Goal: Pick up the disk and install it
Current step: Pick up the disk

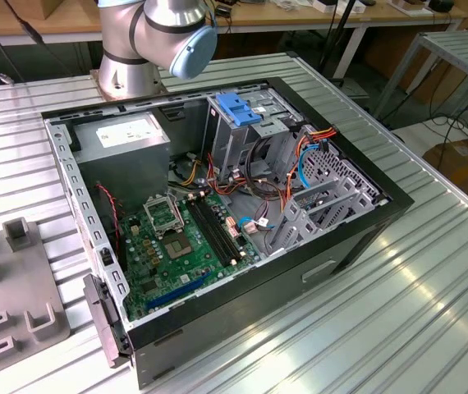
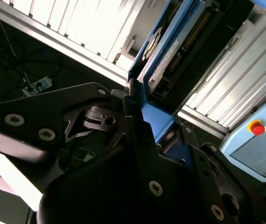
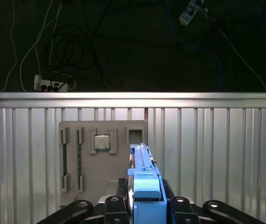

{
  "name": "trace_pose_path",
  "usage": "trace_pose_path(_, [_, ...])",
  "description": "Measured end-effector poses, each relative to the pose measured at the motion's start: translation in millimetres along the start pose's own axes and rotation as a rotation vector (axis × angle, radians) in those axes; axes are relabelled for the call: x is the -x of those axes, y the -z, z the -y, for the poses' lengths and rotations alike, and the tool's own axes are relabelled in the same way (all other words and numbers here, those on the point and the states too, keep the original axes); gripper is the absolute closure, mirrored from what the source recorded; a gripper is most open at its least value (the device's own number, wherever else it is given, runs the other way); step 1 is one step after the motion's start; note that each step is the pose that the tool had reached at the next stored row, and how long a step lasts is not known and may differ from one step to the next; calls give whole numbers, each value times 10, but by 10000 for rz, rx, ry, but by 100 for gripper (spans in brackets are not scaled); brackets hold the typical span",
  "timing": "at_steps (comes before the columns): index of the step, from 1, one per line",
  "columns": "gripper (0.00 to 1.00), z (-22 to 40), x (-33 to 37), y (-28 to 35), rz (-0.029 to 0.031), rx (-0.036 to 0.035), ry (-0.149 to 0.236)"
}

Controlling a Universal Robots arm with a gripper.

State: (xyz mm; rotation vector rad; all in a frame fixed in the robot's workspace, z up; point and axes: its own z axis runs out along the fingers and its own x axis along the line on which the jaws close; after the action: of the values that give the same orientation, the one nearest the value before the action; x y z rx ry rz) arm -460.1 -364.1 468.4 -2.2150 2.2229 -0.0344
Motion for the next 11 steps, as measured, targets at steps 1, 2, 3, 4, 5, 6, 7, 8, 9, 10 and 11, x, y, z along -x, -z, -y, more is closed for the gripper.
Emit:
trace_pose_path(1, [63,0,0,20,0,0,0])
trace_pose_path(2, [63,1,0,41,0,0,0])
trace_pose_path(3, [63,1,-1,66,0,1,0])
trace_pose_path(4, [63,2,-1,88,0,0,0])
trace_pose_path(5, [63,2,-1,118,0,0,0])
trace_pose_path(6, [63,3,-1,139,0,0,0])
trace_pose_path(7, [63,5,-2,168,0,1,0])
trace_pose_path(8, [63,5,-2,186,0,0,-1])
trace_pose_path(9, [63,6,-3,204,0,0,0])
trace_pose_path(10, [63,7,-3,226,0,1,0])
trace_pose_path(11, [63,8,-3,250,0,1,0])
